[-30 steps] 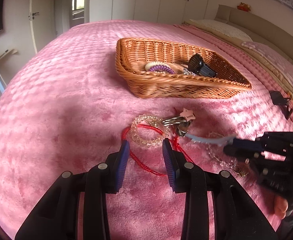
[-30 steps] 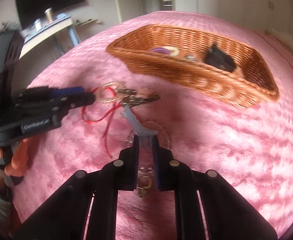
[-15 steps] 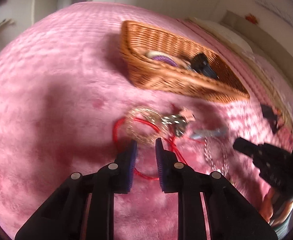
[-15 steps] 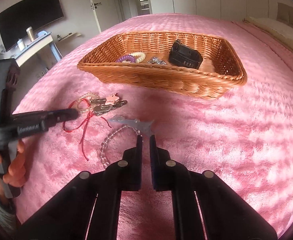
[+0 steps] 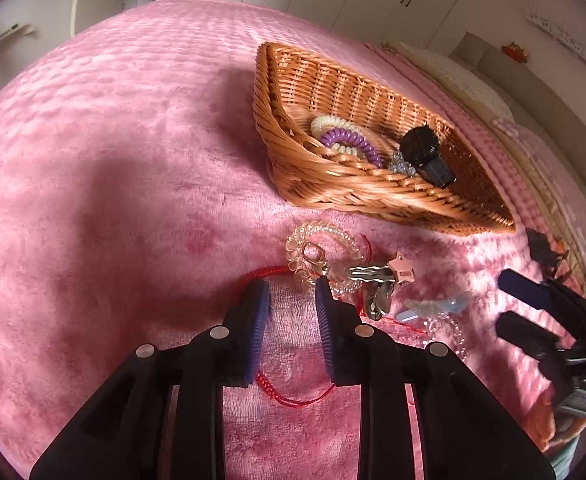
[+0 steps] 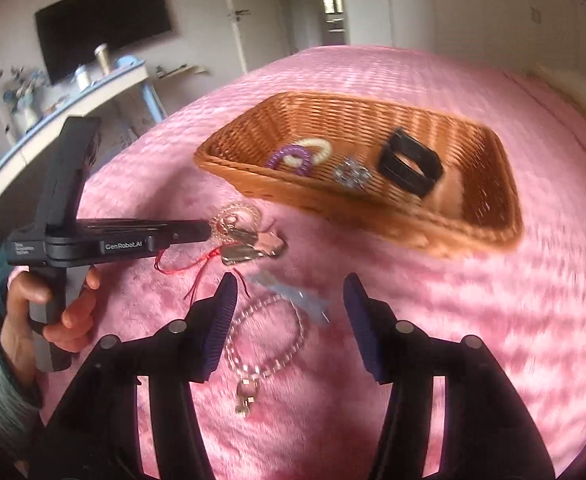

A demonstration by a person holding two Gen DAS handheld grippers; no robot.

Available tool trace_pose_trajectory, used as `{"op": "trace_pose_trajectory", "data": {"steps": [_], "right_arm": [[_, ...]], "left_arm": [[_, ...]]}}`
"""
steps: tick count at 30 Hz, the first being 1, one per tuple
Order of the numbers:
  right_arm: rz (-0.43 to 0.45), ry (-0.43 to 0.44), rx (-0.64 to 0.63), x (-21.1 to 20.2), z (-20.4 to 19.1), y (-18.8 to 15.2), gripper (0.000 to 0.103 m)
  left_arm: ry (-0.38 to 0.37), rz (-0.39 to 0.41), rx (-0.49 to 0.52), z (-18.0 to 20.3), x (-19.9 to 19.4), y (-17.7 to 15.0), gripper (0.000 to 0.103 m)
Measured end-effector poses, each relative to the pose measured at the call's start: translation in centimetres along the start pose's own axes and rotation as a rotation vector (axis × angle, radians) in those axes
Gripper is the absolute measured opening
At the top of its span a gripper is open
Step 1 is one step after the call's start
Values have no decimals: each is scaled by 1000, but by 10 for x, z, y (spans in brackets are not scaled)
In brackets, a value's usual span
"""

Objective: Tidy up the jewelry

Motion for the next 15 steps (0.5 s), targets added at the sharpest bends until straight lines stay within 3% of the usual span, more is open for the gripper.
{"op": "trace_pose_trajectory", "data": {"steps": [6, 9, 11, 15], "right_arm": [[-71, 9, 1, 28, -2, -5, 46], [-71, 1, -10, 28, -5, -6, 33], [-71, 4, -28, 25, -8, -8, 18], [-74, -6, -56, 21, -16, -12, 13]], "left_arm": [[-29, 21, -48, -9, -2, 4, 27], [-9, 23, -32, -5, 3, 6, 31], [-25, 27, -30, -3, 3, 6, 38], [-111, 45, -102, -13, 0, 9, 42]]}}
Point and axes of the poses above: each gripper's, at about its wrist camera, not at the fingertips, and x roughly the way its jaws point, z to its right, y to its top, the point moved 1 cm from there along x, roughly the way its jaws point, and after that the axes turned 15 degrees about -y, right-handed, at the moved point
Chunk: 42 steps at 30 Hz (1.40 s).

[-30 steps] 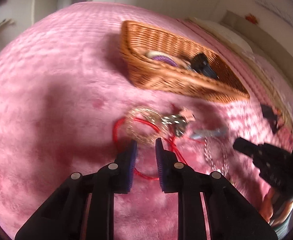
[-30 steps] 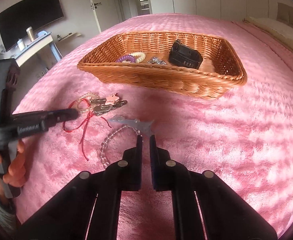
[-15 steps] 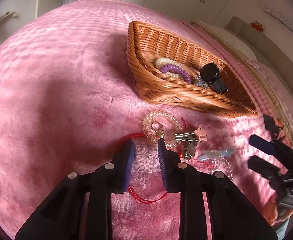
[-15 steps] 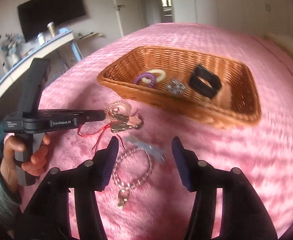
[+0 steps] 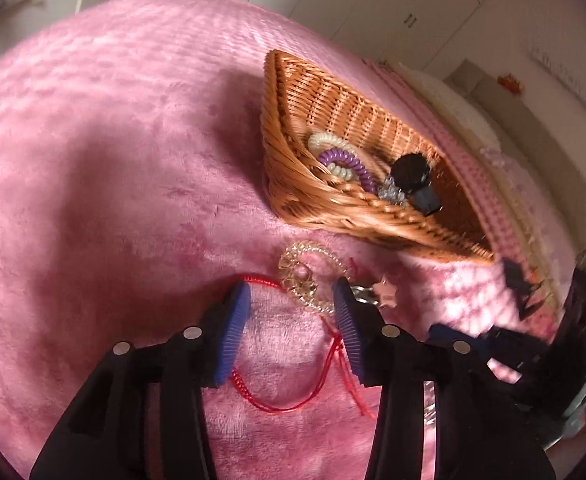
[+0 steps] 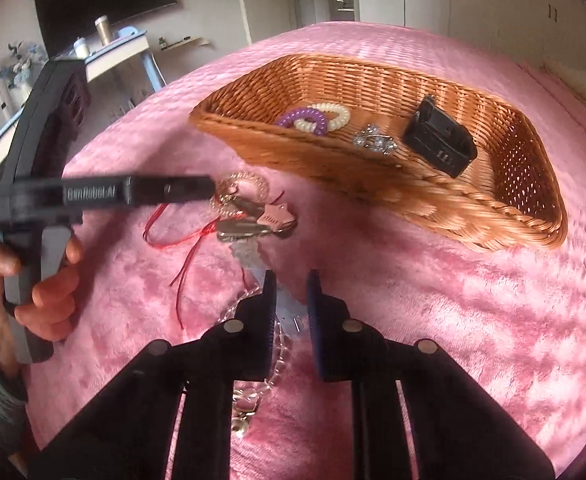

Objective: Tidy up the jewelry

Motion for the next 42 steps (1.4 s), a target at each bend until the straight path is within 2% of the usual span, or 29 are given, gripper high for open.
{"op": "trace_pose_trajectory", "data": {"steps": [2, 4, 6, 9, 13, 17, 24, 28, 31, 33, 36, 37, 38, 40, 42], "right_arm": [[-4, 4, -8, -1, -3, -2, 12], [-10, 4, -21, -1, -8, -4, 12], [-17, 7, -37, -1, -13, -6, 12], [-13, -10, -36, -5, -16, -9, 12], [-3, -14, 26, -13, -6, -13, 7], [14, 8, 111, -28, 14, -18, 6], [4, -28, 197, -38, 41, -30, 6], [-19, -58, 218, -35, 49, -41, 7], [-43, -17, 283, -30, 67, -49, 7], [-42, 15, 339, -29, 79, -52, 10], [-28, 9, 369, -31, 87, -54, 29], [-26, 10, 362, -31, 84, -53, 40], [-25, 5, 348, -31, 79, -52, 46], [-18, -42, 299, -30, 65, -50, 46], [-9, -114, 241, -28, 49, -47, 46]], "left_arm": [[-11, 7, -30, -3, 1, 3, 42], [17, 9, -23, 0, 5, 3, 38], [84, -2, 0, 4, 11, 3, 20], [140, -21, 40, 11, 19, 1, 7], [148, -12, 89, 20, 8, -5, 7], [103, -2, 127, 34, -17, -19, 7], [66, -15, 205, 58, -48, -53, 7], [102, -54, 240, 59, -45, -70, 7], [124, -90, 255, 52, -33, -77, 7], [141, -102, 267, 52, -27, -78, 7], [133, -93, 273, 52, -29, -77, 9], [139, -93, 265, 51, -29, -76, 9], [143, -94, 260, 49, -29, -76, 10], [149, -89, 260, 49, -31, -78, 14], [178, -82, 277, 52, -33, -81, 25]]}}
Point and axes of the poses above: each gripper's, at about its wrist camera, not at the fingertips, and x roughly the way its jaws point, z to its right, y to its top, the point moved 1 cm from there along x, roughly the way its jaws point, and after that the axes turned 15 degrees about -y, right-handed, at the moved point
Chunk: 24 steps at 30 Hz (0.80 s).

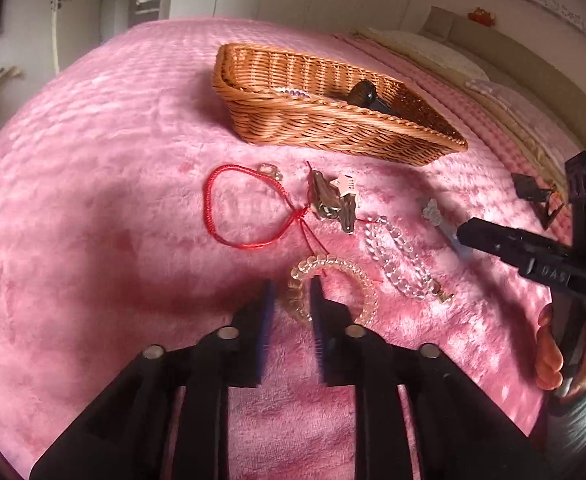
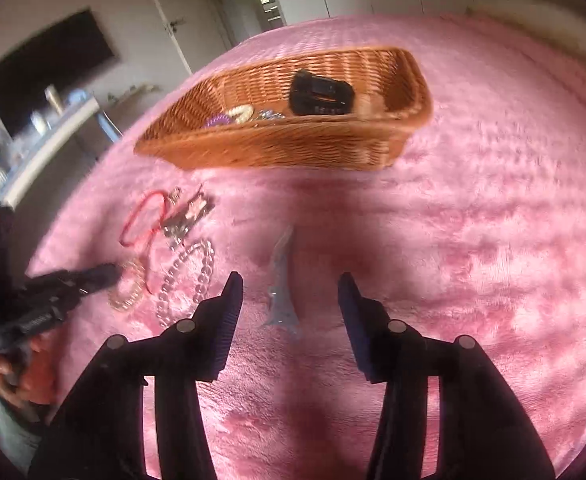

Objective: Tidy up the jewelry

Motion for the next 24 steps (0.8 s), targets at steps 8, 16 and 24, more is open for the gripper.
{"op": "trace_pose_trajectory", "data": {"steps": [8, 16, 24], "right_arm": [[13, -134, -134, 10, -36, -7, 28], [48, -74, -70, 1, -22, -5, 17], [168, 7, -14, -38, -13, 6, 13]], "left_arm": [[176, -24, 129, 28, 16, -7, 27], [152, 13, 162, 34, 8, -7, 8], [96, 131, 199, 54, -18, 0, 8]]}}
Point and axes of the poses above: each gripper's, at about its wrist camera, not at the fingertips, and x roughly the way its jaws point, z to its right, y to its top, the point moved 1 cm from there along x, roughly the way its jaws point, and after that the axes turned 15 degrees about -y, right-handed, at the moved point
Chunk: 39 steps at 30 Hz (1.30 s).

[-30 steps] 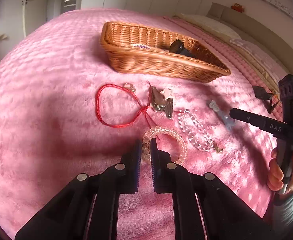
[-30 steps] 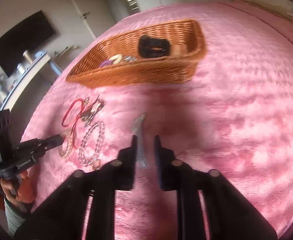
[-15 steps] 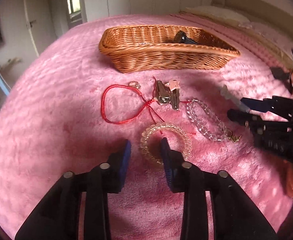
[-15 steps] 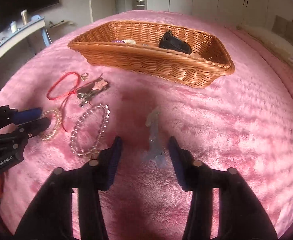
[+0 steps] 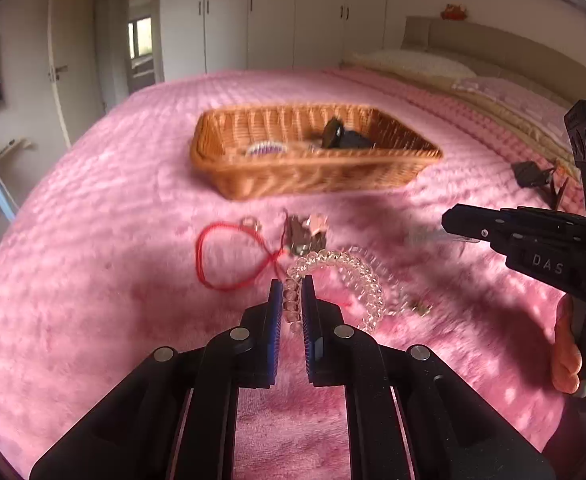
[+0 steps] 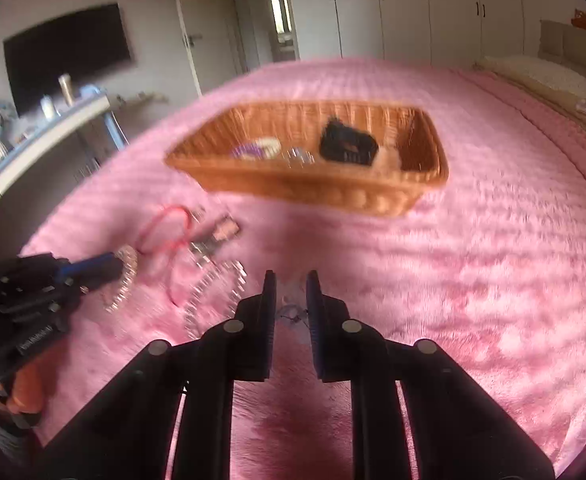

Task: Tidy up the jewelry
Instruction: 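Carry the clear coil and grey clip into the basket and open both tools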

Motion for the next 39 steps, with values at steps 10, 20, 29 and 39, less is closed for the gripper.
{"op": "trace_pose_trajectory", "data": {"steps": [10, 20, 29, 39], "right_arm": [[-68, 107, 63, 6, 19, 3, 7], [-177, 125, -133, 13, 12, -17, 53], [-204, 100, -272, 10, -20, -44, 10], [-158, 202, -59, -2, 7, -10, 10]], "left_arm": [[-19, 19, -20, -6, -4, 2, 8], [-18, -5, -14, -7, 1, -2, 8], [-16, -24, 4, -2, 7, -5, 8], [-30, 26, -17, -4, -4, 4, 8]]}}
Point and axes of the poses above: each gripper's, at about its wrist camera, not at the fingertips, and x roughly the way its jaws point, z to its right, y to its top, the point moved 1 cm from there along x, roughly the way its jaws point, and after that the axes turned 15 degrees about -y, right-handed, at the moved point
